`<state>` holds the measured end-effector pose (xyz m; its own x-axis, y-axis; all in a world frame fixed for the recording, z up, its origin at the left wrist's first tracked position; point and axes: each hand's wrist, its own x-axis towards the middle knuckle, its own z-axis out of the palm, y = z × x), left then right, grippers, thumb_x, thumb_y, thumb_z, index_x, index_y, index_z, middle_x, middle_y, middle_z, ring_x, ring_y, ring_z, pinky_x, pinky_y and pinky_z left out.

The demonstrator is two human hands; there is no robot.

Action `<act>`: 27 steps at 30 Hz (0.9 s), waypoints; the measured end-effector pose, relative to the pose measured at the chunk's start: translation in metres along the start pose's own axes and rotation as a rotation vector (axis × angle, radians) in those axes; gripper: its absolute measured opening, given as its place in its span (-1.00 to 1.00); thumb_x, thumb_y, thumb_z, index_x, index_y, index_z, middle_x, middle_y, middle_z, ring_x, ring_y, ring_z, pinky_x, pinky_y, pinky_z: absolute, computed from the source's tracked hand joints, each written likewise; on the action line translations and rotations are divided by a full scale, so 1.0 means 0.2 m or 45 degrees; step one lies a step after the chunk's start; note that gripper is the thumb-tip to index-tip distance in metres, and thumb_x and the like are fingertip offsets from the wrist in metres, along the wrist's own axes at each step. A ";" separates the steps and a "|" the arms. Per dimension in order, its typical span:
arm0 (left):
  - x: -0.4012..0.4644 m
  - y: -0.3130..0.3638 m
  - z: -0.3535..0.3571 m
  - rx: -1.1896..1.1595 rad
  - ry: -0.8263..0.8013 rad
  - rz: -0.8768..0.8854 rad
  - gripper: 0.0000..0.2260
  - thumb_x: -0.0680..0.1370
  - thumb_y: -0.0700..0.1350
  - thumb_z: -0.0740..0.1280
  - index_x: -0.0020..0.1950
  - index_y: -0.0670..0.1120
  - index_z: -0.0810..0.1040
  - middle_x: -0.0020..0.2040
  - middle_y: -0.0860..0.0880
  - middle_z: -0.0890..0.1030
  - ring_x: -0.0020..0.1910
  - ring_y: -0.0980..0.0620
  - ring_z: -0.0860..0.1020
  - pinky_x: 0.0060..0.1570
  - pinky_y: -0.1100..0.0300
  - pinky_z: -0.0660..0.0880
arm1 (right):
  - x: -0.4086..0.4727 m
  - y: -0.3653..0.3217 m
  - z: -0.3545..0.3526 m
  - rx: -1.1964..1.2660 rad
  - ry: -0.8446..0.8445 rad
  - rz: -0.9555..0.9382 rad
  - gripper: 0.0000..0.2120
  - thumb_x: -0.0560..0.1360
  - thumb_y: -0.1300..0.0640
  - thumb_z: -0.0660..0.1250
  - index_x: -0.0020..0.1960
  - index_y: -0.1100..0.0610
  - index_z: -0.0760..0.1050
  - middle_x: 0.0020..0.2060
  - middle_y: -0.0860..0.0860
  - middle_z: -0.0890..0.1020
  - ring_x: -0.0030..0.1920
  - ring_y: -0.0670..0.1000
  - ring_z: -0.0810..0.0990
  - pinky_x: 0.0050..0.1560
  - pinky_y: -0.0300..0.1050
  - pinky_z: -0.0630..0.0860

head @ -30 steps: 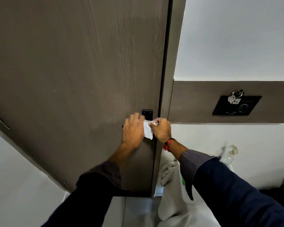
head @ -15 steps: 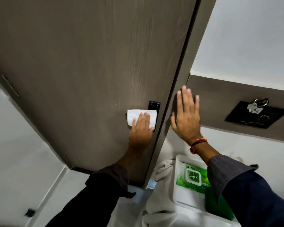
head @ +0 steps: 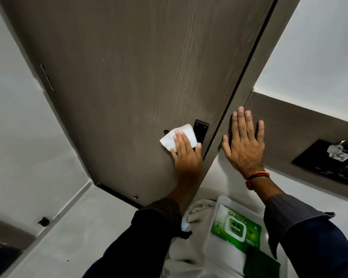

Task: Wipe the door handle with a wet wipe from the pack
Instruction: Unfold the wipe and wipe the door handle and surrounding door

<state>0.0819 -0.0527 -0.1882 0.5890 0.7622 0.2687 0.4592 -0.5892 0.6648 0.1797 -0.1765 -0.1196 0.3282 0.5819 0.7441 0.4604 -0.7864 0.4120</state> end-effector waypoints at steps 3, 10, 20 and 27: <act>0.09 0.11 -0.04 -0.346 0.029 -0.197 -0.39 0.71 0.07 0.08 0.61 -0.23 -0.07 0.65 -0.16 -0.05 0.63 -0.09 -0.04 0.54 -0.11 0.20 | 0.02 0.01 0.00 -0.023 0.046 -0.004 -0.25 0.67 -0.12 0.08 0.69 0.20 -0.15 0.67 0.09 -0.22 0.68 0.05 -0.25 0.64 0.12 -0.37; 0.06 0.14 0.00 -0.640 0.127 -0.227 -0.44 0.71 -0.08 0.16 0.56 -0.37 0.02 0.61 -0.32 -0.01 0.61 -0.22 -0.01 0.57 -0.02 0.09 | 0.00 0.02 0.03 -0.017 0.068 -0.029 -0.26 0.69 -0.13 0.07 0.69 0.21 -0.14 0.67 0.09 -0.23 0.67 0.06 -0.27 0.64 0.11 -0.37; 0.03 0.14 0.13 -0.585 0.250 -0.050 -0.67 0.69 -0.16 0.17 0.40 -0.30 0.44 0.45 -0.51 0.29 0.49 -0.47 0.22 0.48 -0.30 0.24 | 0.00 0.00 0.02 -0.020 0.062 -0.045 -0.25 0.69 -0.14 0.07 0.68 0.23 -0.13 0.66 0.11 -0.27 0.67 0.07 -0.31 0.63 0.14 -0.37; 0.18 0.09 0.00 -0.270 0.426 -0.240 -0.58 0.72 0.05 0.02 0.41 -0.11 0.49 0.48 -0.24 0.42 0.51 -0.15 0.35 0.49 0.17 0.29 | 0.00 0.00 0.02 -0.034 0.085 -0.059 -0.25 0.69 -0.14 0.08 0.68 0.24 -0.13 0.67 0.12 -0.25 0.67 0.08 -0.29 0.63 0.16 -0.35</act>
<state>0.1113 -0.0366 -0.1659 0.2441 0.9167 0.3164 0.3712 -0.3898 0.8428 0.1837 -0.1766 -0.1219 0.2505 0.6035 0.7570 0.4512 -0.7646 0.4602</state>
